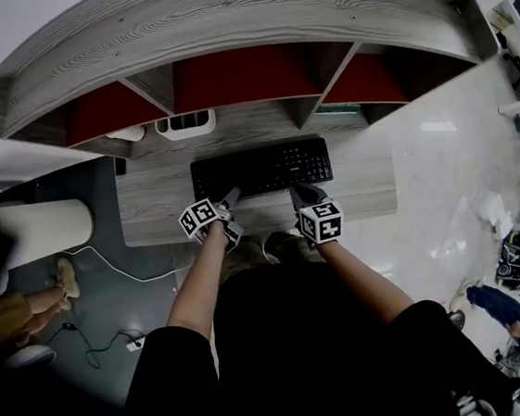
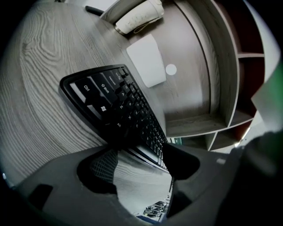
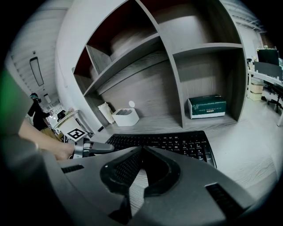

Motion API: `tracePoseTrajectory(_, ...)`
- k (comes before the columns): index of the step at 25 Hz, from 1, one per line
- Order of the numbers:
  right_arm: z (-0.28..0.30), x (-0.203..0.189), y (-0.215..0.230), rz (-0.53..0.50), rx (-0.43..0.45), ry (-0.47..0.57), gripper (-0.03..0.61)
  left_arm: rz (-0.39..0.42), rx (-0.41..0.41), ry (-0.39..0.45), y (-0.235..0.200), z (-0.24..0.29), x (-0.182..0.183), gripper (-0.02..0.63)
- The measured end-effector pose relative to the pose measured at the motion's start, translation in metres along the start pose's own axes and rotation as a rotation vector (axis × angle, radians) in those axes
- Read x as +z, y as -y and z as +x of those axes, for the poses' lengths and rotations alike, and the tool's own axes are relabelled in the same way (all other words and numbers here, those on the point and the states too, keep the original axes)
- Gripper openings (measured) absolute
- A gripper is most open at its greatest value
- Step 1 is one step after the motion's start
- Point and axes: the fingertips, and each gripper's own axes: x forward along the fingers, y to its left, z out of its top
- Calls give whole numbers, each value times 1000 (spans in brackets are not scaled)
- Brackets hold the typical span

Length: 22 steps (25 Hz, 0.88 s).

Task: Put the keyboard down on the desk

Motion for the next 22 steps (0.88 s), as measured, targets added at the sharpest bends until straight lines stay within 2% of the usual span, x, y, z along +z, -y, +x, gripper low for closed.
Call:
tracePoseTrajectory(2, -2, -1, 3, 10, -7, 7, 14, -53, -5, 25, -2, -2, 0, 313)
tracePoseTrajectory(4, -3, -3, 5, 18, -12, 11, 14, -70, 0, 39, -4, -5, -1, 313)
tracePoseTrajectory(8, -5, -5, 6, 25, -13, 11, 14, -17, 20, 41, -7, -13, -3, 314)
tracePoseTrajectory(13, -6, -1, 10, 25, -13, 20, 14, -7, 2, 67, -1, -26, 0, 314)
tracePoseTrajectory(18, -10, 10, 18, 28, -25, 37, 14, 21, -66, 103, 30, -38, 3, 313)
tracePoseTrajectory(22, -22, 39, 13, -6, -22, 101, 14, 54, -136, 158, 71, -50, 2, 313)
